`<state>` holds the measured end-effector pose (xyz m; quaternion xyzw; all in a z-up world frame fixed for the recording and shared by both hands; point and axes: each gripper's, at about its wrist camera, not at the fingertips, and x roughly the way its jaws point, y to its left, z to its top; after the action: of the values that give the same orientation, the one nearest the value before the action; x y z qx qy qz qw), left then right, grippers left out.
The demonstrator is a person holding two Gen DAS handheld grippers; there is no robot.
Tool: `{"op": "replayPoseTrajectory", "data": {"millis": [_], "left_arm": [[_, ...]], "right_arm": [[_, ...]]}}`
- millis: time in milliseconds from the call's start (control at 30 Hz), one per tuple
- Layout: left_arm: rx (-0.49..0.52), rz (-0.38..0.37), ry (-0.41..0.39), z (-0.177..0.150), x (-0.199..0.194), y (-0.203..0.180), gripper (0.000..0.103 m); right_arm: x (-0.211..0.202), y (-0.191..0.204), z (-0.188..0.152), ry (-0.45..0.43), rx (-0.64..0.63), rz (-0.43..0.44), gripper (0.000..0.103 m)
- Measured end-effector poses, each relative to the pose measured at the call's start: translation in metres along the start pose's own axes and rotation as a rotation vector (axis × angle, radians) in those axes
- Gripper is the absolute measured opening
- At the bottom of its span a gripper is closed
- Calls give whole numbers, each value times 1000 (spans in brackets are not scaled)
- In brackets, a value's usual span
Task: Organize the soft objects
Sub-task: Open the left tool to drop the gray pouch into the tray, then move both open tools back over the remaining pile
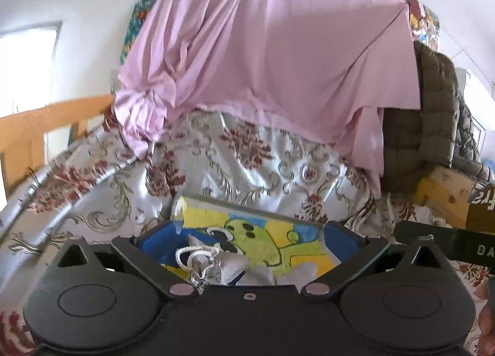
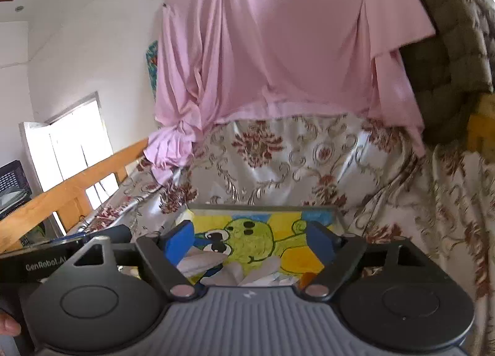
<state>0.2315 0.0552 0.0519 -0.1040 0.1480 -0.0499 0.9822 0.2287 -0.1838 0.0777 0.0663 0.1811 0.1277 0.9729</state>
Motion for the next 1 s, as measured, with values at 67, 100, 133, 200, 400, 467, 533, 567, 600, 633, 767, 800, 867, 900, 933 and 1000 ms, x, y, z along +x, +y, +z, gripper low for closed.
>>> {"op": "replayPoseTrajectory", "data": {"millis": [67,100,133,200,400,467,533,567,600,633,767,800,867,900,933,1000], "left_arm": [[1,13,-20,0,-15,-6,102],[-4,25,-28,-1,-21,-9,102],[-10,37,-39,-2,-29,-13,102],[-18,51,-55,-7,-44,-19,102],[-8,78,-63,-30,-83,-33,102],[-25,93,-41,-40,-95,-36,102],[-39,96,-23,-51,-107,-39,102],[-38,100,-16,-57,-113,-40,102],[-34,106,-10,-63,-118,-42,102],[-30,114,-3,-68,-123,-42,102],[-16,141,28,-86,-139,-44,102],[-12,146,32,-88,-142,-45,102],[-10,152,34,-90,-146,-44,102],[-8,156,39,-90,-148,-45,102],[-3,160,46,-92,-149,-45,102],[8,163,61,-96,-151,-47,102]], "right_arm": [[-17,0,0,-22,-11,-3,87],[-24,-1,-1,-30,-14,-3,88],[-32,-1,-2,-36,-13,-6,89],[-45,-3,-5,-39,-3,-8,92],[-83,-4,-24,-48,13,1,97],[-93,-4,-31,-45,21,-3,99],[-102,-5,-39,-33,41,2,99],[-106,-6,-43,-31,52,5,100],[-110,-7,-46,-32,61,6,101],[-114,-7,-50,-34,67,4,102],[-129,-13,-64,-33,89,-16,103],[-133,-14,-68,-30,92,-22,103],[-140,-16,-77,-22,96,-36,103],[-142,-16,-81,-16,95,-42,103],[-145,-17,-86,-10,94,-49,103],[-150,-17,-96,1,89,-66,103]]}}
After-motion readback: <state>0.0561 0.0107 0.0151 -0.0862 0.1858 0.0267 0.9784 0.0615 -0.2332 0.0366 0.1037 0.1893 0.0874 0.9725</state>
